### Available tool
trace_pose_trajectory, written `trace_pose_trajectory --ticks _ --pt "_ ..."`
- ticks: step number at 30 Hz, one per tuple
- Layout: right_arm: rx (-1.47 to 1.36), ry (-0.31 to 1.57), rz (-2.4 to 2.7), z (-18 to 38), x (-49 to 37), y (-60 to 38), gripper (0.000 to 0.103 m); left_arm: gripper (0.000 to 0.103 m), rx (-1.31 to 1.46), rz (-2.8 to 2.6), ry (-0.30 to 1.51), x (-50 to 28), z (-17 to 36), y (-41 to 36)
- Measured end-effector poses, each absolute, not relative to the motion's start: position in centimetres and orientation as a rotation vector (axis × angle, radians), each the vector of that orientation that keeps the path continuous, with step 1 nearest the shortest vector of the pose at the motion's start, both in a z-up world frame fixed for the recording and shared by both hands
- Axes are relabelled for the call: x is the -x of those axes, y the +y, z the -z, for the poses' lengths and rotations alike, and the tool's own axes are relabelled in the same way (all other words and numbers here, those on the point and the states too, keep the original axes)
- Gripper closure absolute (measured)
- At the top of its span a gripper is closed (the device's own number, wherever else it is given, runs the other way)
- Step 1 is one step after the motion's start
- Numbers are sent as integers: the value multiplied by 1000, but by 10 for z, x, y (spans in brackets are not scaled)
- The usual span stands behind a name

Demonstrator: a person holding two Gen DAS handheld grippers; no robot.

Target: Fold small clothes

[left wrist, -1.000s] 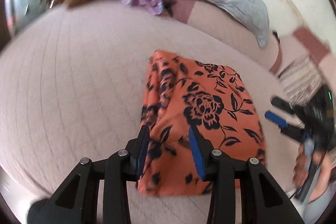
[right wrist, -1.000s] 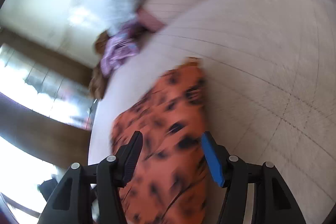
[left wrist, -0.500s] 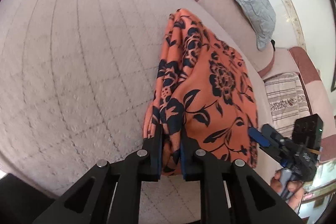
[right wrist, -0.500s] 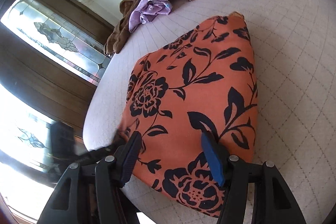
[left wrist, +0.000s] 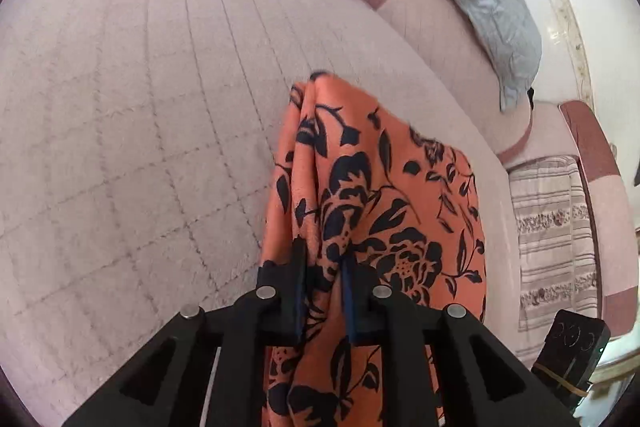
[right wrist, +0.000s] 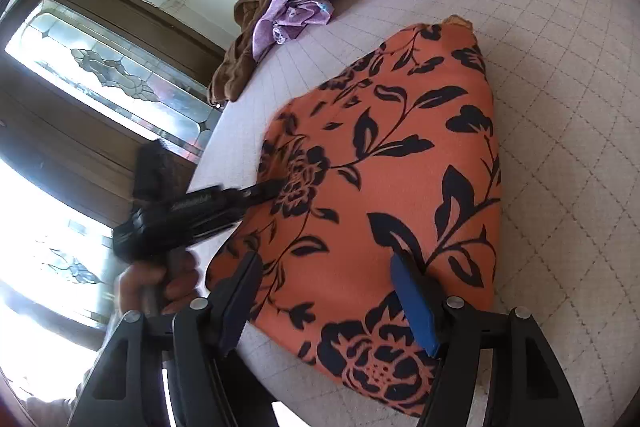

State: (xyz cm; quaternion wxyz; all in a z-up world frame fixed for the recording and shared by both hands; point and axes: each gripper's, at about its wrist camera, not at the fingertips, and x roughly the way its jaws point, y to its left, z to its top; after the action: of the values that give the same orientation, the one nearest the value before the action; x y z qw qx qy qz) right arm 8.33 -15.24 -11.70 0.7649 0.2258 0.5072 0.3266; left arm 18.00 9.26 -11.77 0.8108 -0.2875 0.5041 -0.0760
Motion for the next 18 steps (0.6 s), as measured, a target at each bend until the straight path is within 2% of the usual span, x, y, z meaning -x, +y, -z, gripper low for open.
trace_pose_trajectory --ticks 3,5,6,9,14,18 --pt "-493 1106 -716 117 -83 -153 33 72 436 98 1046 -163 102 72" --pt "-505 1109 -714 116 -83 -154 33 40 367 59 1036 -156 95 63" --pt "-506 1107 -712 114 -84 -155 32 34 333 32 1022 -151 90 60" --pt "-505 1062 -698 102 -82 -162 26 33 229 -10 958 -138 73 54" --pt "-553 1019 -586 97 -86 -193 19 33 173 -20 951 -131 74 55" --pt "-626 1047 -523 109 -97 -214 19 33 164 -23 958 -130 72 57"
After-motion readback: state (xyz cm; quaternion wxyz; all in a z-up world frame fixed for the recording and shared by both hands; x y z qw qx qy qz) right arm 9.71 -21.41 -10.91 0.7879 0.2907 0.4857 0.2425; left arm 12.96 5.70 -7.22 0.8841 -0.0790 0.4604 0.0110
